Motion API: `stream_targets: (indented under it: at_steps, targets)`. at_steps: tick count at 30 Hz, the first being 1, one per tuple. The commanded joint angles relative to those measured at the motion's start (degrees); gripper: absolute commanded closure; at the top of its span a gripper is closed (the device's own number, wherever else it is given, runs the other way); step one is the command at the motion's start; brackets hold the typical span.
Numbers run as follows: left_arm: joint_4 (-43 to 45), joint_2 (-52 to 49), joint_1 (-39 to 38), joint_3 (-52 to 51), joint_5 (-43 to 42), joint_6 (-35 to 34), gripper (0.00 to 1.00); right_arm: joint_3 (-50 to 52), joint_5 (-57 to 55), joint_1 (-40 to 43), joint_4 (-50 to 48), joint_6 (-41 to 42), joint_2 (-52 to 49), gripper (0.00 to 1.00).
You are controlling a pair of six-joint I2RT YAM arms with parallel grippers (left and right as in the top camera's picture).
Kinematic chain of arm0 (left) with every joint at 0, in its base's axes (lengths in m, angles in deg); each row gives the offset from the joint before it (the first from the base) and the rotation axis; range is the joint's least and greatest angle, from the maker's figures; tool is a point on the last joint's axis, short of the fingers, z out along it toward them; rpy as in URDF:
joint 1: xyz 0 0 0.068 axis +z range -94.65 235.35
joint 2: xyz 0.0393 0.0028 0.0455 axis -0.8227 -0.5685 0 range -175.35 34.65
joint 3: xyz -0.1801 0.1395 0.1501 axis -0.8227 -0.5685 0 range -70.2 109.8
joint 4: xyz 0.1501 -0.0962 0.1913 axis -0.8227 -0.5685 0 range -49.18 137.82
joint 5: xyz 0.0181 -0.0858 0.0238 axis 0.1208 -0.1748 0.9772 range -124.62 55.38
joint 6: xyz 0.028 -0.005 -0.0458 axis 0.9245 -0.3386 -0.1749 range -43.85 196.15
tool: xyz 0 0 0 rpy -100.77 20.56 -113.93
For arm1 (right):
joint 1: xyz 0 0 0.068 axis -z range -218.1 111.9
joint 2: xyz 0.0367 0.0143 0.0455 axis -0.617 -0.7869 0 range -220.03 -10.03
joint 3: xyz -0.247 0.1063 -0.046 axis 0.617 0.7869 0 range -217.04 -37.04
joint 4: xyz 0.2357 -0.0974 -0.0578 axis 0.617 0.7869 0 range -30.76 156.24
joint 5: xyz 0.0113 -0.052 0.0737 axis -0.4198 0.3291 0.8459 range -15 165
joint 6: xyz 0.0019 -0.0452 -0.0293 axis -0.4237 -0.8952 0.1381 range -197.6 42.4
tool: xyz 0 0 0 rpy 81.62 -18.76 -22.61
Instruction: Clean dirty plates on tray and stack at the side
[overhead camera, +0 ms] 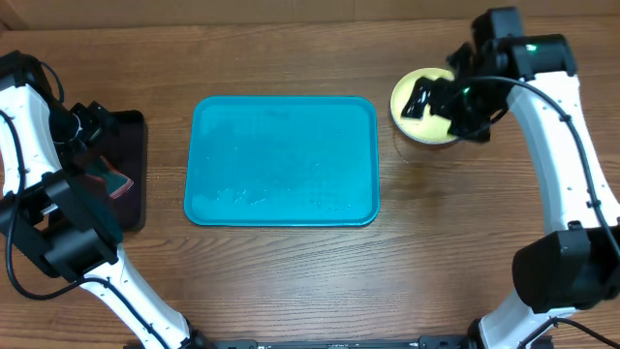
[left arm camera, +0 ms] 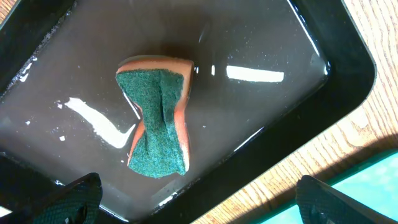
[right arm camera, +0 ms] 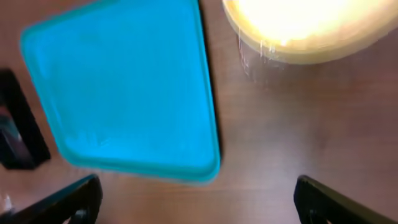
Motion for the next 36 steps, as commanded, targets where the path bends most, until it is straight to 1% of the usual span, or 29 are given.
stream_targets:
  at_steps: [1,5,9,17,23,27,31,33,36]
  targets:
    - [0.04,0.74,0.11,1.07,-0.35,-0.37,0.0,0.61,-0.59,0.52,-4.94,-7.3,7.54,0.0]
    - [0.07,0.74,0.11,1.07,-0.37,-0.37,0.0,7.21,-3.3,-0.72,-12.98,-7.37,16.7,0.0]
    - [0.07,0.74,0.11,1.07,-0.35,-0.37,0.0,19.87,-4.66,-0.35,-22.47,-7.37,27.12,0.0]
    - [0.04,0.74,0.11,1.07,-0.37,-0.37,0.0,56.76,-4.31,2.6,-50.84,-7.15,53.13,0.0]
    - [0.04,0.74,0.11,1.07,-0.37,-0.37,0.0,82.14,-1.84,5.66,-69.53,-6.86,74.18,0.0]
    - [0.07,0.74,0.11,1.07,-0.37,-0.37,0.0,94.2,-3.15,5.79,-76.17,-5.07,85.4,0.0]
    - [0.07,0.74,0.11,1.07,-0.37,-0.37,0.0,102.6,-5.57,5.79,-80.83,-1.53,94.77,0.0]
    - [0.07,0.74,0.11,1.07,-0.37,-0.37,0.0,105.15,-6.21,5.7,-82.29,-1.29,97.92,0.0]
    - [0.04,0.74,0.11,1.07,-0.37,-0.37,0.0,105.63,-7.89,5.64,-79.76,-1.07,101.72,0.0]
